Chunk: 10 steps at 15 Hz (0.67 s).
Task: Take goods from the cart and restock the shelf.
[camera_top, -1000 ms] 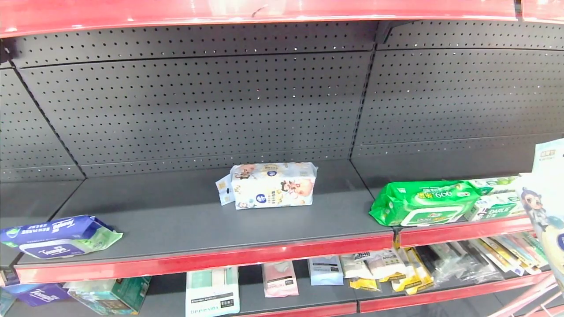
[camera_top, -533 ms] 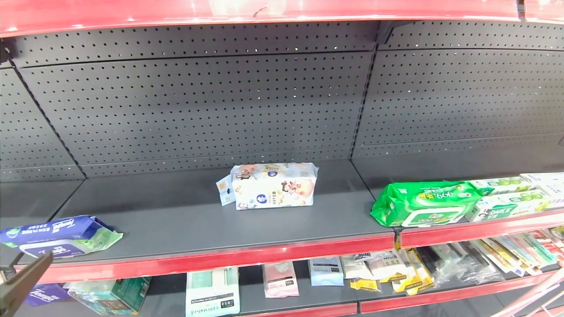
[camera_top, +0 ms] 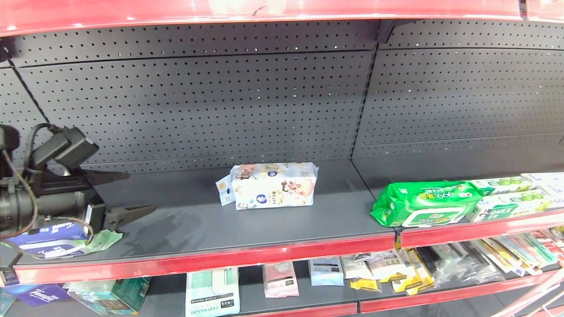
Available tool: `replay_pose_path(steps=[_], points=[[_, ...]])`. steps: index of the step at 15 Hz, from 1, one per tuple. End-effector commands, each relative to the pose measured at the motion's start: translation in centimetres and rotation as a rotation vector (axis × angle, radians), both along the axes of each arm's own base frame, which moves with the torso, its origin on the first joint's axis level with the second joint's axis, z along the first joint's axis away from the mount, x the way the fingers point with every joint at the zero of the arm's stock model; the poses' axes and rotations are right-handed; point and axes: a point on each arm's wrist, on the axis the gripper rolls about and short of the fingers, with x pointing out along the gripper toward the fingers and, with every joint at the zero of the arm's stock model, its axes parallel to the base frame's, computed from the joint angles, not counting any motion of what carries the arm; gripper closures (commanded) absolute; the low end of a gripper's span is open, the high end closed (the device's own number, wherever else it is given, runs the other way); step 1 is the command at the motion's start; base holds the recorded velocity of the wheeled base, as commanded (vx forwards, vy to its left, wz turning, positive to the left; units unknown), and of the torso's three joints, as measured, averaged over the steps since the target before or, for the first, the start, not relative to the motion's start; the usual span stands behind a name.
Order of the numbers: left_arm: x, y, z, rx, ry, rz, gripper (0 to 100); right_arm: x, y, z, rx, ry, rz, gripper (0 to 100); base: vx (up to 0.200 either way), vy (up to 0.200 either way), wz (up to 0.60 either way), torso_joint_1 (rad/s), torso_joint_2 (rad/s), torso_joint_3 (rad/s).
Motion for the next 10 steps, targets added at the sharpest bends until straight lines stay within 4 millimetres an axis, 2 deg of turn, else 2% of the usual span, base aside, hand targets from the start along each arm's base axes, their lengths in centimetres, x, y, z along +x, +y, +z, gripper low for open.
replay_pose_path(steps=[1,3,7,9,10], points=[[4.8,-1.1,-3.0,0.005,0.082,-0.121,0,-0.2,0.0,-0.2,-0.011,0.001,0.002,100,0.0,0.0,0.0,0.0,0.0,0.0],[8.0,-2.7,-4.6,0.048,0.082,-0.214,0,-0.4,-0.1,-0.4,-0.032,-0.003,0.003,100,0.0,0.0,0.0,0.0,0.0,0.0],[13.9,-4.7,-5.2,0.066,0.006,-0.306,0,-0.5,0.0,-0.6,-0.05,0.0,-0.02,100,0.0,0.0,0.0,0.0,0.0,0.0],[16.2,-6.2,-5.2,0.05,-0.023,-0.362,0,-0.4,0.0,-0.9,-0.053,0.012,-0.03,100,0.0,0.0,0.0,0.0,0.0,0.0],[16.3,-6.3,-5.3,0.049,-0.022,-0.365,0,-0.4,0.0,-0.9,-0.053,0.012,-0.03,100,0.0,0.0,0.0,0.0,0.0,0.0]])
